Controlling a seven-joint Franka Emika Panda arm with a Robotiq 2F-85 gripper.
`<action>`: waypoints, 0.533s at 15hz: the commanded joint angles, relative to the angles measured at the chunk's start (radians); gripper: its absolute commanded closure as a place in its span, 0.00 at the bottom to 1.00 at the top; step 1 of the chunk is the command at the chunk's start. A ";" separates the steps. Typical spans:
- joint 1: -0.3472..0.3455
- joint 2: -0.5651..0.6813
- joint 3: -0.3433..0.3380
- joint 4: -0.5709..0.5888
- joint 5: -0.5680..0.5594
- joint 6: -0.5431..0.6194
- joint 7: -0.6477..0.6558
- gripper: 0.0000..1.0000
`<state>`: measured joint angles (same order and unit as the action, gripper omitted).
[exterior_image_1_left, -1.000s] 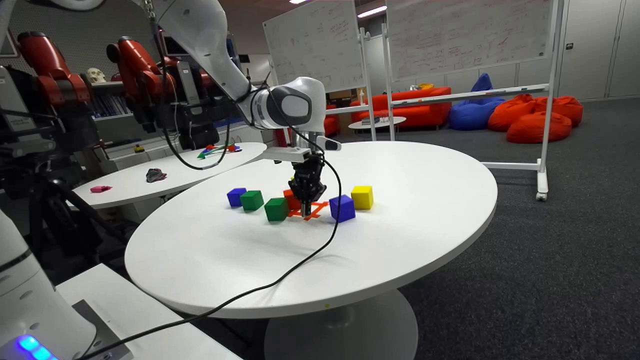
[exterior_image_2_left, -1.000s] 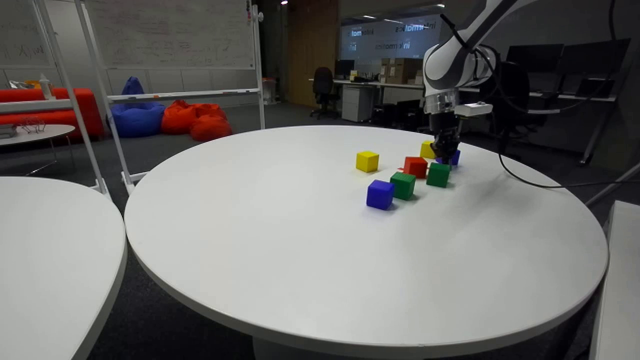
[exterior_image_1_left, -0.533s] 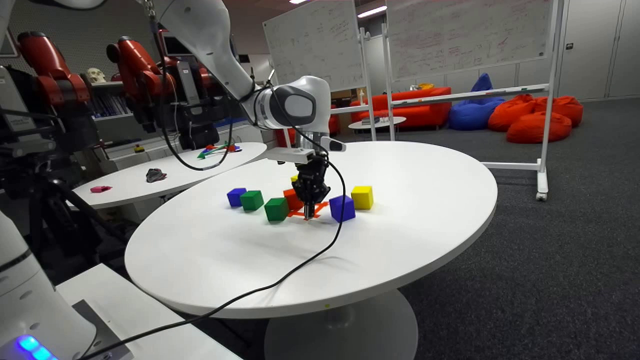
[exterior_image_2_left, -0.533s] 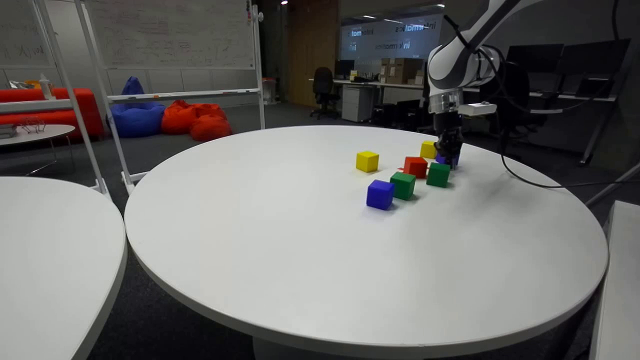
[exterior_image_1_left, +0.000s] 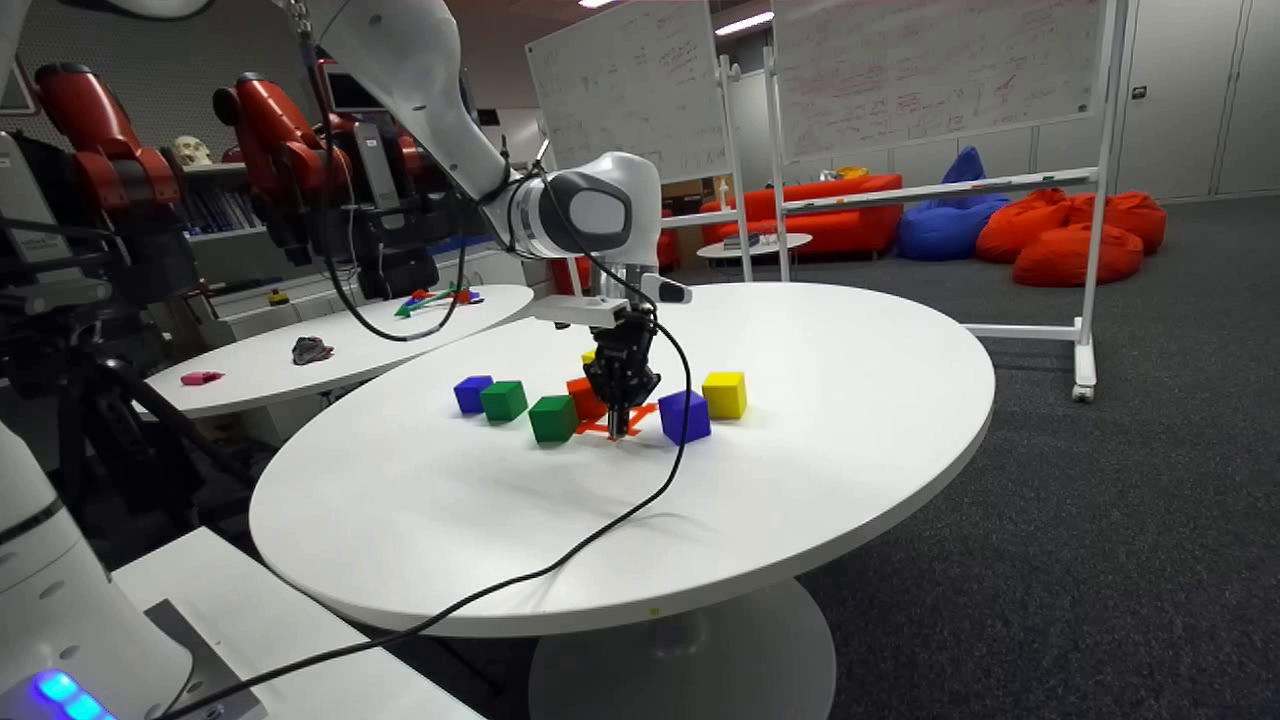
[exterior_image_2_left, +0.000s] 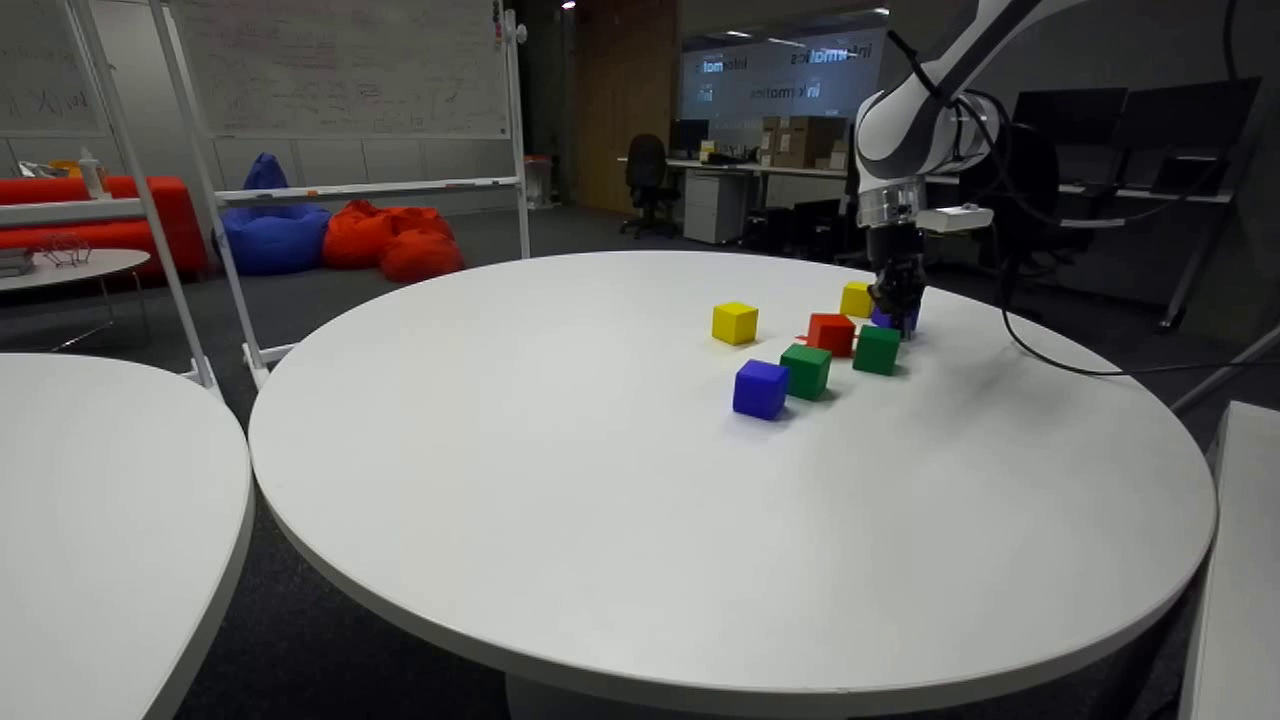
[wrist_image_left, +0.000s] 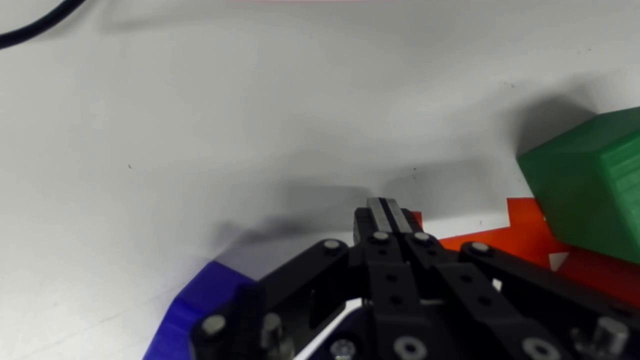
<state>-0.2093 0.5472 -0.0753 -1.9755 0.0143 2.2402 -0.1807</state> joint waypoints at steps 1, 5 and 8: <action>0.008 0.006 -0.006 0.005 -0.003 -0.012 0.011 1.00; 0.018 0.014 -0.006 0.007 -0.010 -0.017 0.018 1.00; 0.037 0.021 -0.007 0.010 -0.024 -0.021 0.033 1.00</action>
<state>-0.1940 0.5562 -0.0762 -1.9747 0.0094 2.2395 -0.1741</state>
